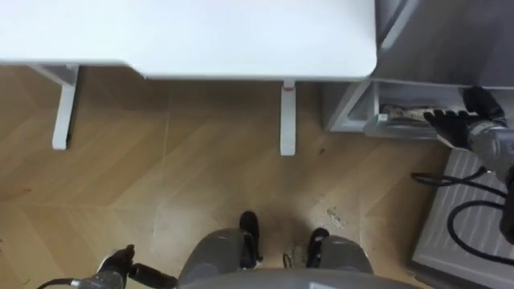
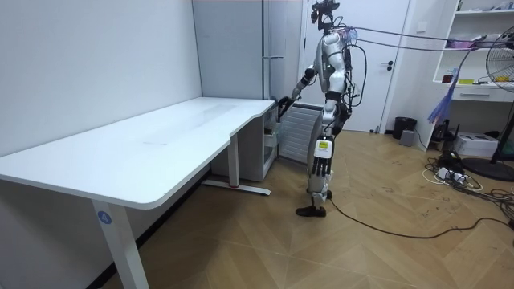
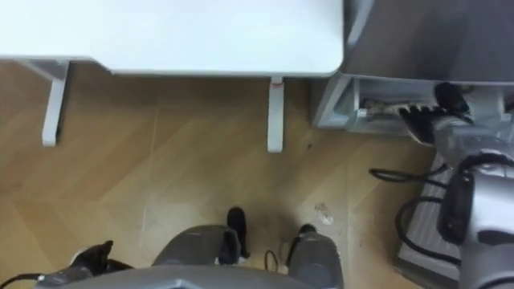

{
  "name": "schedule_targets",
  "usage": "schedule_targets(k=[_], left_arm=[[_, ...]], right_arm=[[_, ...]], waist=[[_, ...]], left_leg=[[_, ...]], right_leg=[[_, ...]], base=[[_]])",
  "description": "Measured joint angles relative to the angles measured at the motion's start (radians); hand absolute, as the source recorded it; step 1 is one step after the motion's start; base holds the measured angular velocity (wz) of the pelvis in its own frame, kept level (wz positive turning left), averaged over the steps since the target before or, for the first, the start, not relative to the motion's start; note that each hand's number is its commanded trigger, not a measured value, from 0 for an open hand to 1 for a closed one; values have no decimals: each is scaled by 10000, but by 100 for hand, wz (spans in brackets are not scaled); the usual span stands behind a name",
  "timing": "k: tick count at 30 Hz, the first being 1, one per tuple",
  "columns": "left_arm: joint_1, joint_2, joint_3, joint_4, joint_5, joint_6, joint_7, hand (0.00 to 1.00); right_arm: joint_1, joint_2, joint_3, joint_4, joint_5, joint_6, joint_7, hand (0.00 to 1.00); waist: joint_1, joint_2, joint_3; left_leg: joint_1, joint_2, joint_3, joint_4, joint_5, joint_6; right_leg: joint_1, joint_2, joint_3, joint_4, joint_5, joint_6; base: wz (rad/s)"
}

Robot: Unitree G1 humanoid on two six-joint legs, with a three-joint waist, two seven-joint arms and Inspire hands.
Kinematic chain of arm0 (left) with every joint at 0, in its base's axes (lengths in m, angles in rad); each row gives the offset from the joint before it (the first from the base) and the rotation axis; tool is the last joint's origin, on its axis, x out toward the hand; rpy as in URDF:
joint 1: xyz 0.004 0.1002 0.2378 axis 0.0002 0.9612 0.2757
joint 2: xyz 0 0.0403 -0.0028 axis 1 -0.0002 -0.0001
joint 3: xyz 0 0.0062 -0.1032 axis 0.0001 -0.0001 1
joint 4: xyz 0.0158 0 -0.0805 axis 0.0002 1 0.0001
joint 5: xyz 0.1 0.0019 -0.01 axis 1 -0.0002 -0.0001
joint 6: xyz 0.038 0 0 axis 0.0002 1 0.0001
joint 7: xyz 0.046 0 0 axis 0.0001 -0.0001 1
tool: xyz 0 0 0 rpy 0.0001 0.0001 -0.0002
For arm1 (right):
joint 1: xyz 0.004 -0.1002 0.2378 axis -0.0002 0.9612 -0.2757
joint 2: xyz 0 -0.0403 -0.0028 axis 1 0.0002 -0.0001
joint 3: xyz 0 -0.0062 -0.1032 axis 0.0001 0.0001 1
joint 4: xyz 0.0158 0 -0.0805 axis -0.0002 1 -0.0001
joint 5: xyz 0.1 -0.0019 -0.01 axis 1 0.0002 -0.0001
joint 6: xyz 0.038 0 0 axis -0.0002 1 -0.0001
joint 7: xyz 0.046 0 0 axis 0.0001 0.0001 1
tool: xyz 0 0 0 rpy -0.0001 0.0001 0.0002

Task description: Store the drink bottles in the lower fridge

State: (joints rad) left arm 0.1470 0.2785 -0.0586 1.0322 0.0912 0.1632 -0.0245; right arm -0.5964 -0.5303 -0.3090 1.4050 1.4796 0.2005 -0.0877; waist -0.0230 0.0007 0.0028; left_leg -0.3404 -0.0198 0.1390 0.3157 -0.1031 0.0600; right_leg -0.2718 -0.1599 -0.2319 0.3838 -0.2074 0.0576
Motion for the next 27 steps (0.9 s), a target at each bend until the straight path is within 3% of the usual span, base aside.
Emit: schedule_targets(k=[3, 6, 10, 14, 18, 25, 27], left_arm=[[20, 9, 151, -4, -7, -10, 8, 0], [16, 64, 168, -53, -1, -173, -54, 0], [79, 84, 191, -100, -7, -213, -86, 0], [295, 74, 215, 0, -8, -239, -122, 0], [351, 37, 230, 111, -11, -293, -123, 0], [667, -87, 639, 32, 18, -311, 35, 0], [856, -240, 978, -157, 134, -315, 115, 0]], right_arm=[[64, -149, -169, -29, 0, -371, 114, 0], [804, -154, -305, -381, 27, -623, 359, 0], [2137, -68, -266, -1026, -397, -851, 572, 0], [3193, 507, -256, -1379, -806, -1165, 582, 0], [3985, 991, -257, -1444, -1037, -1162, 652, 0], [5078, 1334, -234, -1984, -1106, -1161, 849, 0], [5377, 1542, -241, -2006, -1313, -1147, 937, 0]], waist=[[-96, -107, -35], [-128, -268, -117], [-20, -256, -114], [-19, -201, -59], [-82, -96, -11], [-232, -275, 73], [-260, -390, 87]], left_leg=[[378, 113, 6, -95, -40, -71], [607, 250, -49, -82, -113, -184], [767, 447, -79, -109, -184, -305], [1075, 483, -19, -302, -232, -393], [1331, 441, -27, -527, -257, -432], [1975, 342, -39, -841, -314, -518], [2287, 332, -36, -878, -395, -568]], right_leg=[[483, 190, 13, -432, 163, -37], [867, 385, -33, -822, 255, -102], [1329, 661, -94, -1508, 504, -193], [1629, 735, -36, -1663, 524, -224], [1920, 724, -105, -1872, 477, -213], [2617, 693, -183, -2188, 336, -171], [2859, 691, -175, -2198, 220, -165]], base=[[-10], [0], [-4], [-5], [3], [6], [0]])
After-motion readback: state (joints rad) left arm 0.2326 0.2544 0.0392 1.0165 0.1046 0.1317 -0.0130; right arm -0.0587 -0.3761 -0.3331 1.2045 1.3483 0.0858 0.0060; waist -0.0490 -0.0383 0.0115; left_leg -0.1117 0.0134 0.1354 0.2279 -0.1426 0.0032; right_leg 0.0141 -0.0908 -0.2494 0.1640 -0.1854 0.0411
